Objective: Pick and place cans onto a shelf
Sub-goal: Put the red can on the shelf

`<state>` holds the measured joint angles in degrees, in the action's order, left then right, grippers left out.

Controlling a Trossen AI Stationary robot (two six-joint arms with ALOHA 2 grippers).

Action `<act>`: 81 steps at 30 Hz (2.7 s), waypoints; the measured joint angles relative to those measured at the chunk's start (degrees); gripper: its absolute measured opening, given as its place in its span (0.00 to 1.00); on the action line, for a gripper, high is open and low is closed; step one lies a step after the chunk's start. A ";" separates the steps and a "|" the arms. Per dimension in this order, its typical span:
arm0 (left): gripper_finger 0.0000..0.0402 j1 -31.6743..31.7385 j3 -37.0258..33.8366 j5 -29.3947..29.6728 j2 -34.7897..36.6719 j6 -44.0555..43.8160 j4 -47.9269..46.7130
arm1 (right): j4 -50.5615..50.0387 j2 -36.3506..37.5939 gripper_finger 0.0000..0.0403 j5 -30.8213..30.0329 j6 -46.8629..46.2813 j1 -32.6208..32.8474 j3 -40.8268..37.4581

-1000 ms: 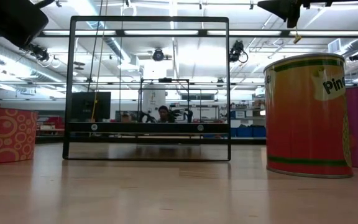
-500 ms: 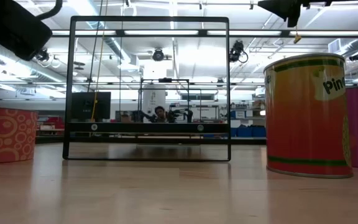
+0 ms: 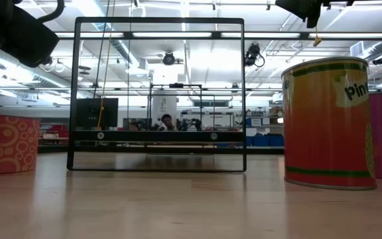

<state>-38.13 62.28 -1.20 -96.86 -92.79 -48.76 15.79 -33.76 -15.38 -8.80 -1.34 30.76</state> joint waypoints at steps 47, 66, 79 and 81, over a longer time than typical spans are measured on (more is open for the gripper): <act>0.74 28.36 0.00 9.04 30.78 11.15 -10.17 | -0.07 -4.31 0.87 0.50 -4.74 0.09 0.00; 0.73 53.27 15.06 -7.66 -0.43 41.74 7.29 | -19.05 -5.62 0.87 -4.11 -7.56 0.11 0.02; 0.73 58.88 32.96 -1.19 -19.09 50.47 0.88 | -20.53 -5.51 0.87 -3.98 -4.52 0.02 0.02; 0.73 58.97 33.33 -1.10 -19.79 49.72 1.46 | -20.53 -5.51 0.87 -3.56 -4.52 0.02 0.02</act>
<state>20.84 95.61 -2.30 -116.65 -43.08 -47.29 -4.74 -39.27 -18.93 -13.32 -1.32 30.79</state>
